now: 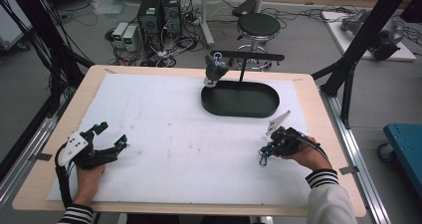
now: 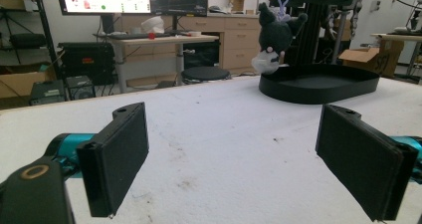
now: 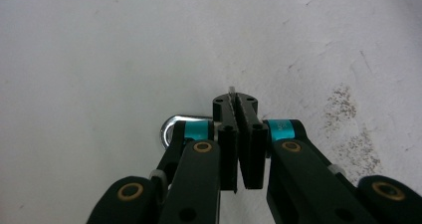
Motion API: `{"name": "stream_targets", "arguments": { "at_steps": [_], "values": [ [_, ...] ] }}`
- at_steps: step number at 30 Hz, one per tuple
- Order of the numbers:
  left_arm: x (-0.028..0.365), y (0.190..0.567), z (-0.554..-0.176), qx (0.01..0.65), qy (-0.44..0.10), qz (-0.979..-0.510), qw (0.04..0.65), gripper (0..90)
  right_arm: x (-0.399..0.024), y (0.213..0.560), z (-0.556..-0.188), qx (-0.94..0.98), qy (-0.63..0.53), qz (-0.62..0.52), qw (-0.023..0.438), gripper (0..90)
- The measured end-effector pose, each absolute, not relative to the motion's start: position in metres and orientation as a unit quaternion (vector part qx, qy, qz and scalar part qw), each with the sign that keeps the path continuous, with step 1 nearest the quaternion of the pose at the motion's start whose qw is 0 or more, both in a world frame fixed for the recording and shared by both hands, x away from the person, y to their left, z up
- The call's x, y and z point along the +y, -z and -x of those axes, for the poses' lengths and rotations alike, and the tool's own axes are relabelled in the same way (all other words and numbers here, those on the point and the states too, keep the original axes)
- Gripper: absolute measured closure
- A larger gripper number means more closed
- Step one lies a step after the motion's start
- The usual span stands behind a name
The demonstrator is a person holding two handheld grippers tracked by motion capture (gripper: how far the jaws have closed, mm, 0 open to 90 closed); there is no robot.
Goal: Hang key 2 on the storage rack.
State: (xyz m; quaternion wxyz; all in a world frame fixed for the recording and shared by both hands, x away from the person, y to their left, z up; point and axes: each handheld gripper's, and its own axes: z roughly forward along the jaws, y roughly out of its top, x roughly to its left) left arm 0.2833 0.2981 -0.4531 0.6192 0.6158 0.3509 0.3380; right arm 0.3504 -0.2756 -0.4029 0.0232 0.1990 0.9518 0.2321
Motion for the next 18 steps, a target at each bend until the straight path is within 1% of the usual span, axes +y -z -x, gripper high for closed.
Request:
{"name": "stream_targets", "arguments": {
  "at_steps": [6,7,11,15,18],
  "values": [
    [0.298,0.453,-0.283,0.351,-0.339,-0.616,0.619,13.6,-0.277,0.399,-0.351,0.943,-0.255,-0.214,0.023,88.5],
    [0.298,0.453,-0.283,0.351,-0.339,-0.616,0.618,13.7,-0.277,0.397,-0.351,0.943,-0.254,-0.214,0.031,88.5],
    [0.298,0.453,-0.283,0.35,-0.339,-0.617,0.618,13.7,-0.28,0.394,-0.35,0.937,-0.271,-0.219,0.035,88.5],
    [0.298,0.453,-0.283,0.351,-0.339,-0.616,0.618,13.7,-0.282,0.385,-0.348,0.928,-0.3,-0.214,0.061,88.8],
    [0.298,0.453,-0.283,0.351,-0.338,-0.615,0.619,13.7,-0.284,0.38,-0.348,0.919,-0.321,-0.217,0.07,88.8]
  ]
}}
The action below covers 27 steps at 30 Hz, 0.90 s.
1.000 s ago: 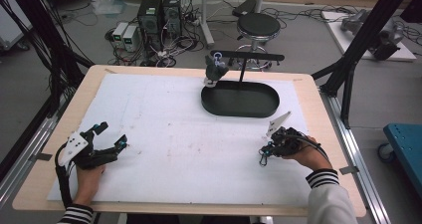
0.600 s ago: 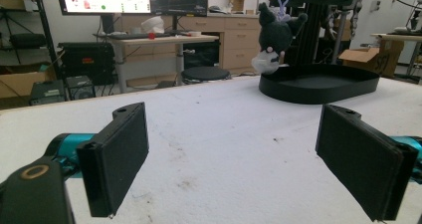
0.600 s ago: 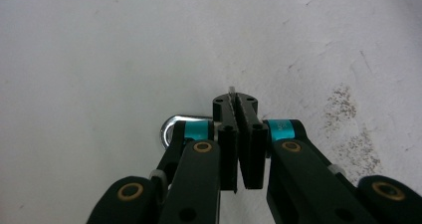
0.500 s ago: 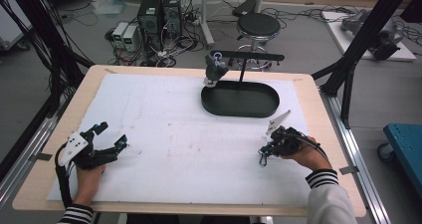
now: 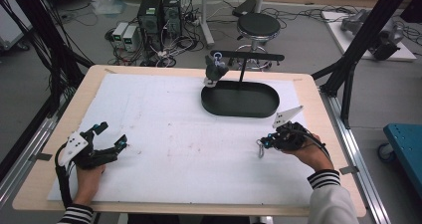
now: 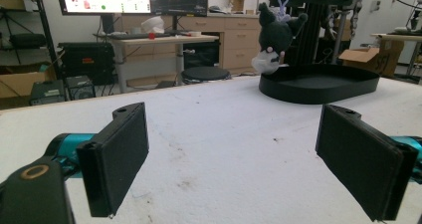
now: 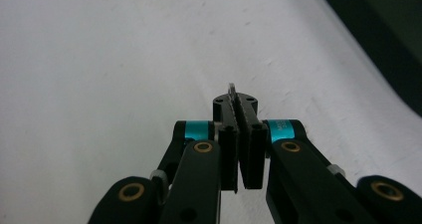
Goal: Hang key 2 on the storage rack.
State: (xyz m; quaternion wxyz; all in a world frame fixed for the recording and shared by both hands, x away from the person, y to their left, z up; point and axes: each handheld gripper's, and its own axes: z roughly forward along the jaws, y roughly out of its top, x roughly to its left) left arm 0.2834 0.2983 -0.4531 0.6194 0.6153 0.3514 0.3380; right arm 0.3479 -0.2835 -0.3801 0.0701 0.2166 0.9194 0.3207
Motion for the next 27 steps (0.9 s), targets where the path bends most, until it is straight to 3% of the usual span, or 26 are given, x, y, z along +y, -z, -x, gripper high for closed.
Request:
{"name": "stream_targets", "arguments": {
  "at_steps": [10,27],
  "values": [
    [0.298,0.453,-0.283,0.353,-0.338,-0.615,0.62,13.7,-0.289,0.365,-0.346,0.898,-0.362,-0.226,0.104,88.8],
    [0.299,0.453,-0.284,0.354,-0.336,-0.614,0.62,13.7,-0.289,0.298,-0.358,0.856,-0.439,-0.228,0.154,88.7]
  ]
}}
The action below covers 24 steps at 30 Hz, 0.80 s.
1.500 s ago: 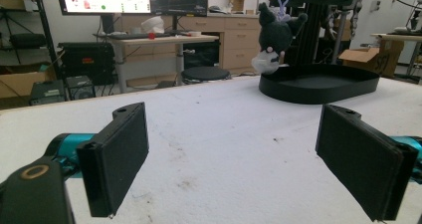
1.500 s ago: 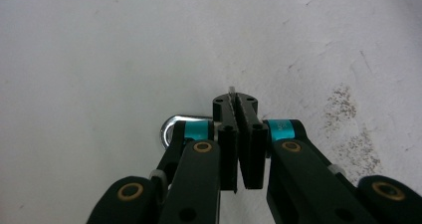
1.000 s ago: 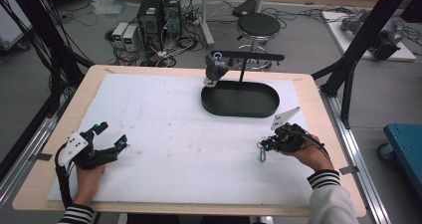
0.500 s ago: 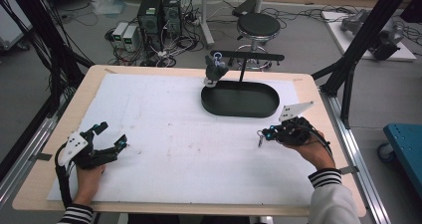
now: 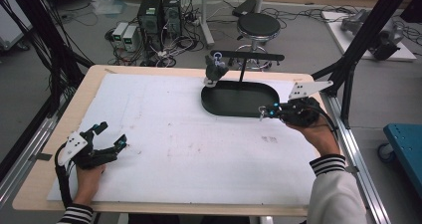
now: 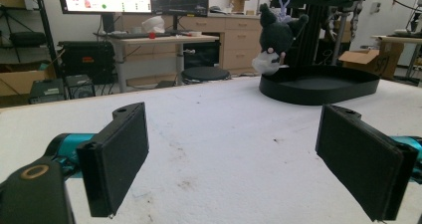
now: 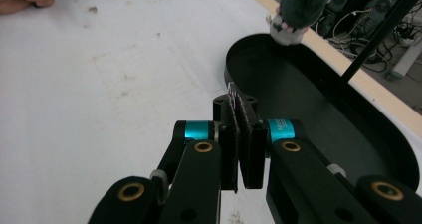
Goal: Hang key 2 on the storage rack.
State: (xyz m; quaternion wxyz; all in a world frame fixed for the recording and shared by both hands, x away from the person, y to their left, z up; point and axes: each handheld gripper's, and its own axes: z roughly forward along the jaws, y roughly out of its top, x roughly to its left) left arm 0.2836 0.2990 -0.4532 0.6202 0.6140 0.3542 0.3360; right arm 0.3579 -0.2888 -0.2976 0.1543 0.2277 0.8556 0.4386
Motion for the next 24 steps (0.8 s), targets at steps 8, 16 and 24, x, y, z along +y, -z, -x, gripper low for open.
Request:
{"name": "stream_targets", "arguments": {
  "at_steps": [8,16,24],
  "values": [
    [0.298,0.453,-0.283,0.352,-0.337,-0.614,0.62,13.7,-0.288,0.275,-0.371,0.841,-0.453,-0.241,0.17,88.7],
    [0.299,0.453,-0.284,0.353,-0.337,-0.614,0.62,13.7,-0.285,0.256,-0.392,0.829,-0.461,-0.262,0.178,88.7],
    [0.299,0.453,-0.284,0.354,-0.336,-0.614,0.62,13.7,-0.279,0.248,-0.412,0.825,-0.461,-0.274,0.181,88.7]
  ]
}}
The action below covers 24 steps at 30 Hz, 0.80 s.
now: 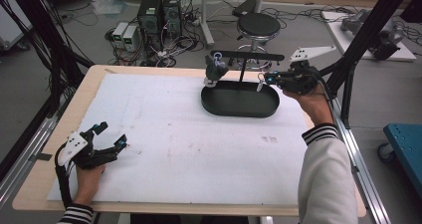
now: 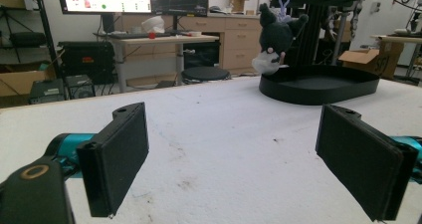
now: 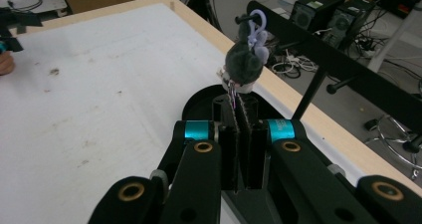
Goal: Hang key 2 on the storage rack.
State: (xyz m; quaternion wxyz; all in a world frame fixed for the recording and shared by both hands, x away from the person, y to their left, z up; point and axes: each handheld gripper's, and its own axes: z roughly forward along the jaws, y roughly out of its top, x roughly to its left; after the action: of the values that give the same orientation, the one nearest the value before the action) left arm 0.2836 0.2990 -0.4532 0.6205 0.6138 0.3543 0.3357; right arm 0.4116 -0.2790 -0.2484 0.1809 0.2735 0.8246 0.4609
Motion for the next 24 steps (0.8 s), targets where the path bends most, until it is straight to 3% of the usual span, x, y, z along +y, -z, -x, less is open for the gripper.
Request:
{"name": "stream_targets", "arguments": {
  "at_steps": [24],
  "values": [
    [0.299,0.453,-0.284,0.353,-0.337,-0.614,0.62,13.7,-0.267,0.215,-0.456,0.821,-0.456,-0.287,0.187,88.7]
  ]
}}
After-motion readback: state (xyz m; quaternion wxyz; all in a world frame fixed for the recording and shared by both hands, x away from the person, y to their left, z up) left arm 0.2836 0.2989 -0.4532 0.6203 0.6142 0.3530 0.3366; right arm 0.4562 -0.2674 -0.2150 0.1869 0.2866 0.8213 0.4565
